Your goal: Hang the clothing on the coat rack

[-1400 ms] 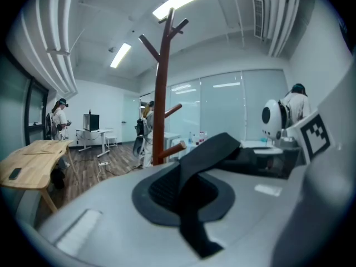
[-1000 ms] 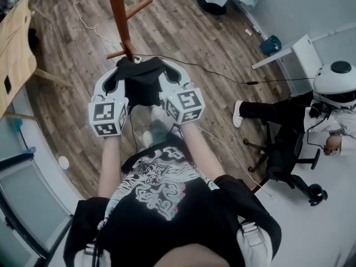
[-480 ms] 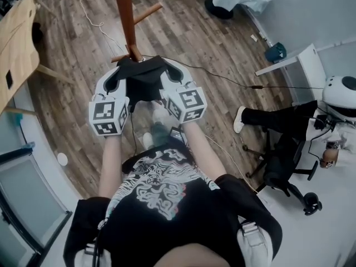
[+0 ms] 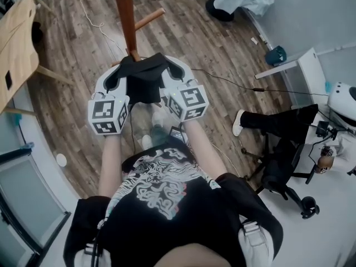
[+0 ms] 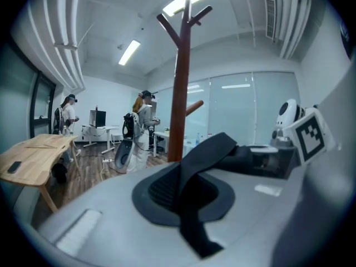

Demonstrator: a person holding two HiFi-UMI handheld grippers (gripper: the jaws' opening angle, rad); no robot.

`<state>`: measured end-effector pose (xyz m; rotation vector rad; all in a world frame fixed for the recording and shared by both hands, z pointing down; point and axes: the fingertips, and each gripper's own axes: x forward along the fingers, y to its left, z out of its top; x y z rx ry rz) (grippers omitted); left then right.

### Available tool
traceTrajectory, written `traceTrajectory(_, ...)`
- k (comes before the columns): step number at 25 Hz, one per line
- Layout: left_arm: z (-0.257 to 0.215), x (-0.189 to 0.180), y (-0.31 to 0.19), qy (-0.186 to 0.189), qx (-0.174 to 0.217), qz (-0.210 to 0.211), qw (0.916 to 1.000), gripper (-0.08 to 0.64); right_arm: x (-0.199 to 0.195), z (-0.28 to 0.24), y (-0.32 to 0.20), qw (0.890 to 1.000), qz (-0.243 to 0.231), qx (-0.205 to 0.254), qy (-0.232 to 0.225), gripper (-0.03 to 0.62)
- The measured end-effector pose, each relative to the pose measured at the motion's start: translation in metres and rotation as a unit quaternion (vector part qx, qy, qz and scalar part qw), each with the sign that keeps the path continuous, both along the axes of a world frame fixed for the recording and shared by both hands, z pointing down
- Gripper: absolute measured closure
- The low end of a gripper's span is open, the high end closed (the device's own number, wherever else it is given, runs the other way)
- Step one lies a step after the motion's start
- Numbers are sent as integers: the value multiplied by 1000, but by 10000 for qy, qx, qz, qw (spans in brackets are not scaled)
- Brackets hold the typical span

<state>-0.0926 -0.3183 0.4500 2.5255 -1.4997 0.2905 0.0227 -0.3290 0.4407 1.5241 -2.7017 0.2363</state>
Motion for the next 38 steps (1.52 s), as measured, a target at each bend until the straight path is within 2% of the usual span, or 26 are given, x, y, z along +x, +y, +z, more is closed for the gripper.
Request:
traceTrajectory(16, -14, -3, -35, 84, 82, -120, 9999, 561, 0, -10, -37, 10000, -40, 51, 67, 575)
traceTrajectory(29, -6, -4, -59, 113, -39, -128, 9998, 561, -3, -3, -64, 9999, -32, -4, 101, 575)
traceTrajectory(38, 14, 3, -68, 157, -236, -67, 9996, 561, -10, 22, -75, 9995, -187, -231, 130, 575)
